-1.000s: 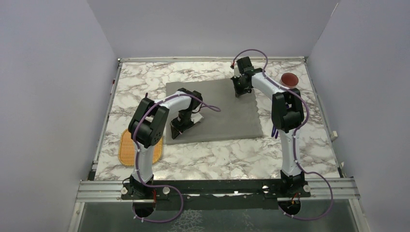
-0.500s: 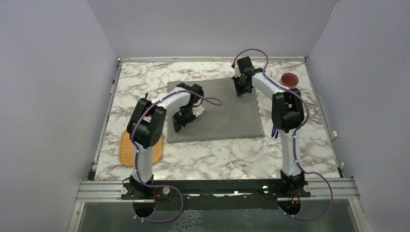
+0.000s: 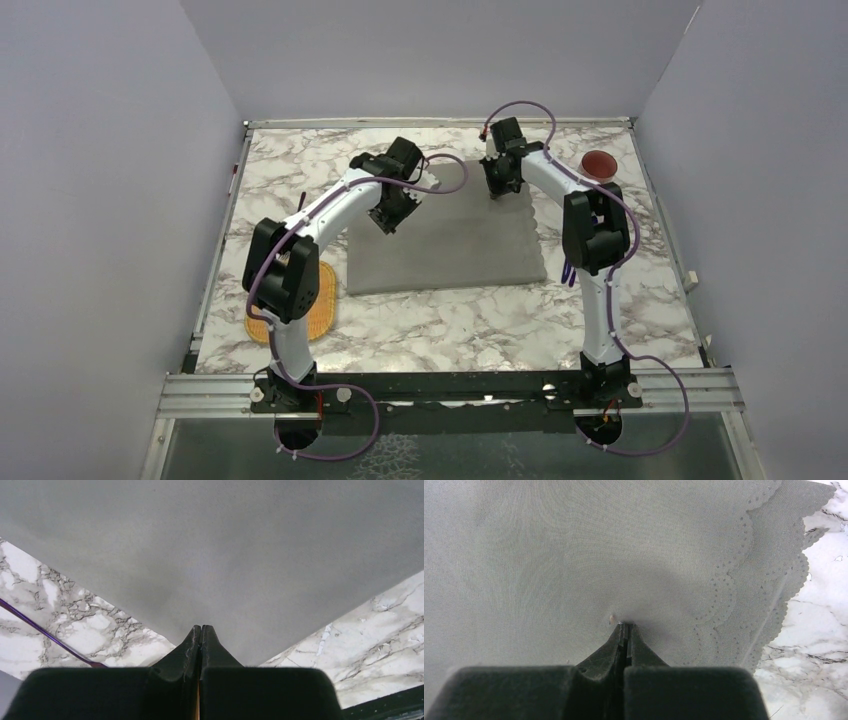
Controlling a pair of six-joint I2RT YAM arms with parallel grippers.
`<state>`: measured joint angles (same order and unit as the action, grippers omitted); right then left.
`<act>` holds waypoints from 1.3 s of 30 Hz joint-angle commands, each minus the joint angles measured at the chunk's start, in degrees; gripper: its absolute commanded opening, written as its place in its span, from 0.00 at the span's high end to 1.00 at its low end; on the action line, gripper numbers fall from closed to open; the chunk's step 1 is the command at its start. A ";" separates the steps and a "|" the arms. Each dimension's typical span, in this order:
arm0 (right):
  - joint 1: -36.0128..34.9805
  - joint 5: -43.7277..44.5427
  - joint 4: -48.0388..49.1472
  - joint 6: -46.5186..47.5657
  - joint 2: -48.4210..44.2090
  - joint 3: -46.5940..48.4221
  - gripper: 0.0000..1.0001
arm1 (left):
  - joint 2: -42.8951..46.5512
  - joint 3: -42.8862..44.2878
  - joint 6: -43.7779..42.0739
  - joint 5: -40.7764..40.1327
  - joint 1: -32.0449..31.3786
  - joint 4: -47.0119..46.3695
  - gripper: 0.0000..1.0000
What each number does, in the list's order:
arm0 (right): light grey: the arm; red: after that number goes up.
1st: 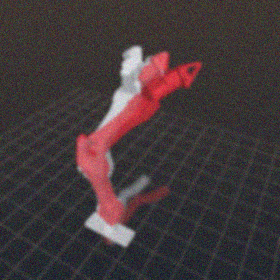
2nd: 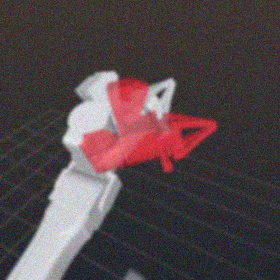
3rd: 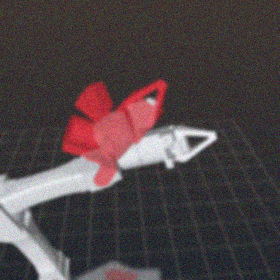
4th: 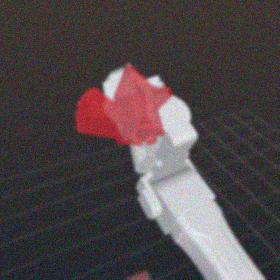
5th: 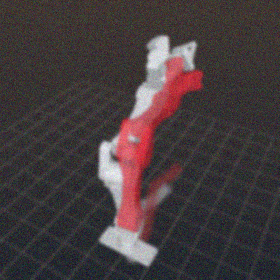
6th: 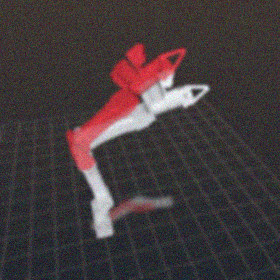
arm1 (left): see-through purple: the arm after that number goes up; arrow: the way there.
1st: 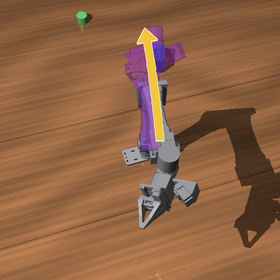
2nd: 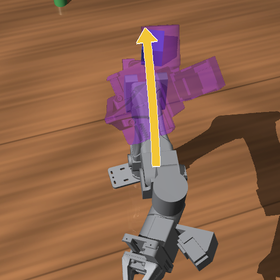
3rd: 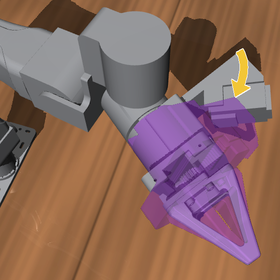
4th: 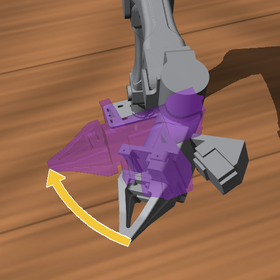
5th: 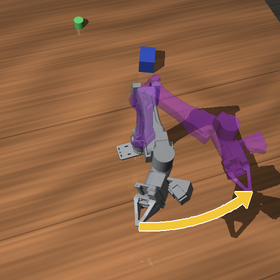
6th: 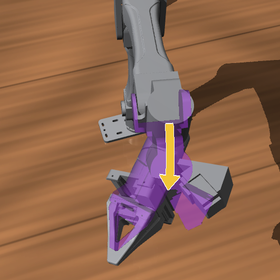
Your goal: Set the dinner table for one person
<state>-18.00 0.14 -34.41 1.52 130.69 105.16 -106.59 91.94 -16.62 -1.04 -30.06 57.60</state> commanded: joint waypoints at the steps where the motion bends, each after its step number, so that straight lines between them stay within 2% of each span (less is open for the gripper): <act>1: 1.42 2.09 -5.63 1.61 1.94 -4.92 0.99 | -1.06 -1.41 1.70 -1.71 0.09 -6.06 1.00; 7: 1.46 -1.55 -3.13 4.06 -7.76 -8.51 1.00 | -0.51 0.82 1.48 -2.67 0.18 -9.80 1.00; 12: 1.47 -1.60 -7.47 3.88 -14.63 -9.32 1.00 | -0.95 0.57 1.01 -9.07 0.39 -15.27 1.00; 17: 1.45 -2.25 -10.02 4.57 -19.37 -12.46 0.99 | -2.67 -0.45 1.99 -11.98 1.04 -21.47 1.00; 21: 1.45 -3.15 -13.59 4.91 -19.99 -13.44 0.99 | -4.79 -2.54 1.77 -17.00 1.42 -28.97 1.00; 25: 1.48 -5.09 -14.89 5.31 -20.30 -15.29 0.99 | -8.90 -0.80 2.09 -15.91 3.47 -34.83 1.00; 28: 1.47 -6.15 -15.32 5.97 -20.05 -16.38 0.99 | -12.81 2.29 2.65 -13.98 5.04 -36.52 1.00; 39: 1.47 -11.01 -15.09 6.97 -17.39 -19.03 0.99 | -21.82 11.31 1.30 -15.08 9.13 -41.22 1.00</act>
<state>-16.49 -7.22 -48.16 7.62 111.18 86.70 -126.61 99.26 -15.27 -15.09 -22.28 20.73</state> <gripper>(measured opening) 0.012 0.007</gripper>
